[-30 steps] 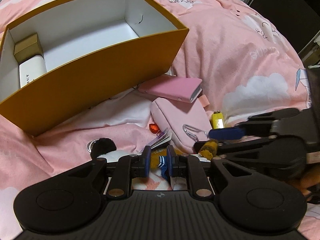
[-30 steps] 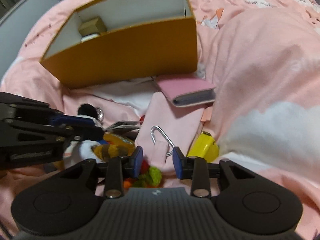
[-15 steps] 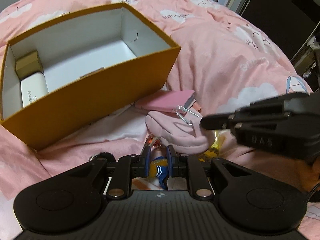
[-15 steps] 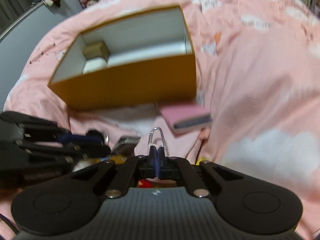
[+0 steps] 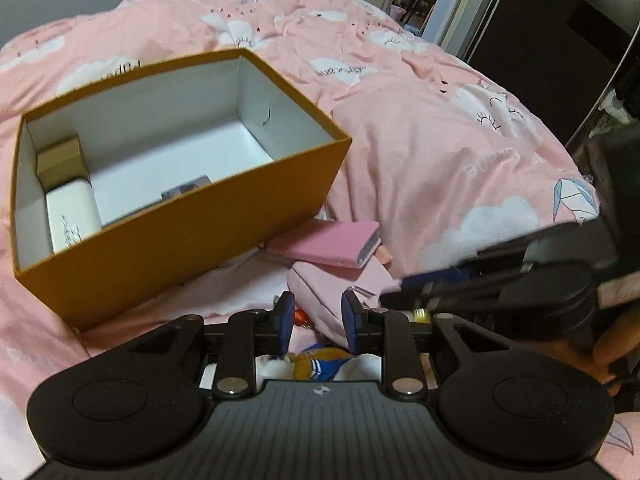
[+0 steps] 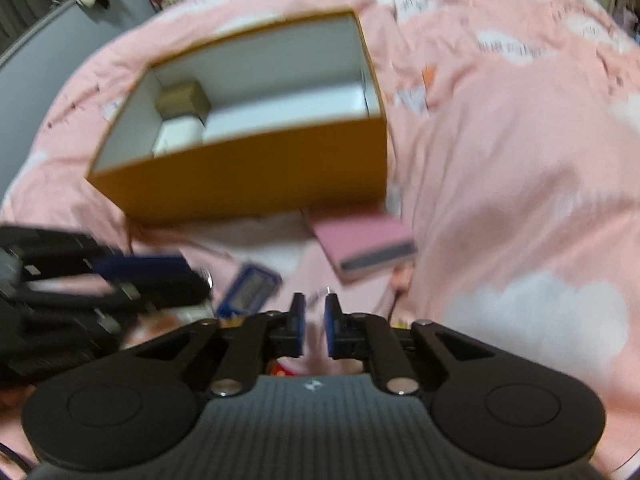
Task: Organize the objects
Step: 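Grasp the pink plush pouch with the left gripper while the right gripper reaches the pink wallet, then lift the pink pouch with the left gripper while the right gripper lifts the pink wallet, then lower the pink wallet into the shoebox and open the right gripper, then lower the pink pouch into the shoebox and open the left gripper, then withdraw both grippers from the shoebox toward the plush toys, then grasp the striped plush toy with the left gripper while the right gripper grasps the dog plush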
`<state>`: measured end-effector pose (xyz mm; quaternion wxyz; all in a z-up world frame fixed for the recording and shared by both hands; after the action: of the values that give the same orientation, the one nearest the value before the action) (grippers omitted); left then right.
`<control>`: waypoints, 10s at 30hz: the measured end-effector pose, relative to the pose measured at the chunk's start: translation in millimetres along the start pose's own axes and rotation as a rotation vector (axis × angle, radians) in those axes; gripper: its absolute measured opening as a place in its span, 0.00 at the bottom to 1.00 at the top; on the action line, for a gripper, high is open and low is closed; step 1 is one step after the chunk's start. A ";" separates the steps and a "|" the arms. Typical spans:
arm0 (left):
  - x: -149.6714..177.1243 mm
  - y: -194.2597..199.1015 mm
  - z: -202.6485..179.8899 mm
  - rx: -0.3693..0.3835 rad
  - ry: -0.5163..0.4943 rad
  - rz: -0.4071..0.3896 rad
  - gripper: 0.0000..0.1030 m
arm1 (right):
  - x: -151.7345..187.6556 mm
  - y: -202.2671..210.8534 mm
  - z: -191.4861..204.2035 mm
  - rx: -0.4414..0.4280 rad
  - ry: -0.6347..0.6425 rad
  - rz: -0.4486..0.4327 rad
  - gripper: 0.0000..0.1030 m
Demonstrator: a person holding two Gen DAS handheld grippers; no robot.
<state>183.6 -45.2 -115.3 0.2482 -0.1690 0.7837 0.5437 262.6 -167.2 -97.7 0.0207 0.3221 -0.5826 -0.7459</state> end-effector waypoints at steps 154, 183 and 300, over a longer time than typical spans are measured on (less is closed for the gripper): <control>-93.1 4.0 147.8 -0.036 0.309 -0.021 0.28 | -163.3 -112.7 44.4 0.168 0.399 0.089 0.28; -106.1 -124.0 102.1 0.062 0.344 0.309 0.36 | -161.0 -40.7 -39.4 0.248 -0.006 -0.308 0.51; 38.7 8.6 47.3 -0.098 0.187 0.052 0.43 | 7.4 0.1 26.6 0.078 0.043 -0.102 0.44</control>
<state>157.0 2.3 -144.3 0.1513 -0.2107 0.7801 0.5693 243.2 -147.5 -98.0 -0.0172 0.3681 -0.5934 -0.7156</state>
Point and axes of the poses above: each gripper's, at about its wrist camera, not at the fingertips, and y roughly against the way its jaws point, z to its left, x to its underside, the point moved 7 cm from there along -y, roughly the way its jaws point, and after that the axes turned 6 degrees about x, right-handed, at the moved point
